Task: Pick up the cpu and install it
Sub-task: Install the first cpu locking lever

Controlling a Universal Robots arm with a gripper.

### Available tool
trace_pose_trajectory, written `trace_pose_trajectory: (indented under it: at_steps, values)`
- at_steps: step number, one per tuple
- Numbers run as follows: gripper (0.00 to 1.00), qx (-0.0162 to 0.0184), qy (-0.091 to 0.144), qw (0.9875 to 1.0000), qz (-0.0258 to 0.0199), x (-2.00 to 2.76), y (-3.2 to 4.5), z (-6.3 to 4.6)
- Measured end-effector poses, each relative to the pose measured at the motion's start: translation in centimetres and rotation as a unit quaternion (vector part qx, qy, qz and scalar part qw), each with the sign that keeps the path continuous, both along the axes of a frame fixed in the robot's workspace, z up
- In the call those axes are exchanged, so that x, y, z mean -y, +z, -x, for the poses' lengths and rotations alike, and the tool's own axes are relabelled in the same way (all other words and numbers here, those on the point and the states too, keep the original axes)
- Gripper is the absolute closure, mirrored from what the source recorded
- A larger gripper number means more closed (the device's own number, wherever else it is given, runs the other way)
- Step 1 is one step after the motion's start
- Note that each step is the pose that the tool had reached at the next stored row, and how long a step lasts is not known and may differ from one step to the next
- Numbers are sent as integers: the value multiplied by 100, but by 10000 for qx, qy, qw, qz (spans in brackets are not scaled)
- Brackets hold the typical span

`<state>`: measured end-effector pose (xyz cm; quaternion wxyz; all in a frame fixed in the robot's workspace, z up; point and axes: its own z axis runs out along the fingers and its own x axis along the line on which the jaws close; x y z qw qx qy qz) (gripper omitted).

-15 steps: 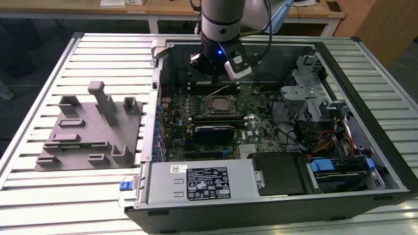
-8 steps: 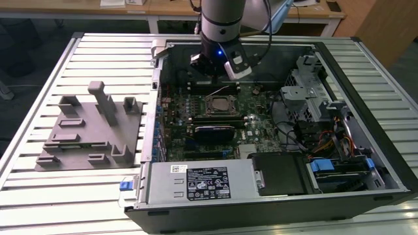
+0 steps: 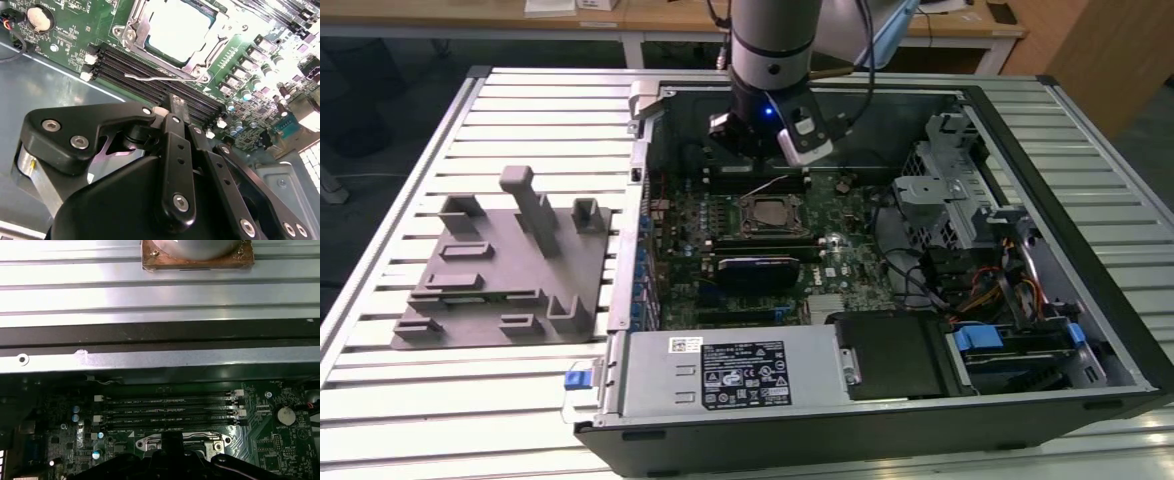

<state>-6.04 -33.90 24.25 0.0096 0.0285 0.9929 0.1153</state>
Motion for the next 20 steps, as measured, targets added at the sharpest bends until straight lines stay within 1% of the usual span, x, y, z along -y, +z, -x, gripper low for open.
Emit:
trace_pose_trajectory:
  at_steps: [3, 7, 8, 9, 10, 13, 15, 17, 20]
  values:
    - [89, 2, -10, 10000, 2, 0, -20, 0]
    - [89, 3, -39, 10000, 27, 0, -36, -1]
    - [89, 8, -46, 10000, 29, 0, -41, -1]
    - [89, 28, -51, 10000, 31, 0, -45, 0]
    - [89, 70, -52, 10000, 34, 0, -47, 0]
    - [89, 215, -56, 9997, 40, 0, -56, -1]
    - [89, 302, -58, 9995, 39, -1, -65, -2]
    - [89, 369, -60, 9993, 41, 0, -74, -2]
    - [89, 449, -69, 9990, 42, 0, -94, -1]
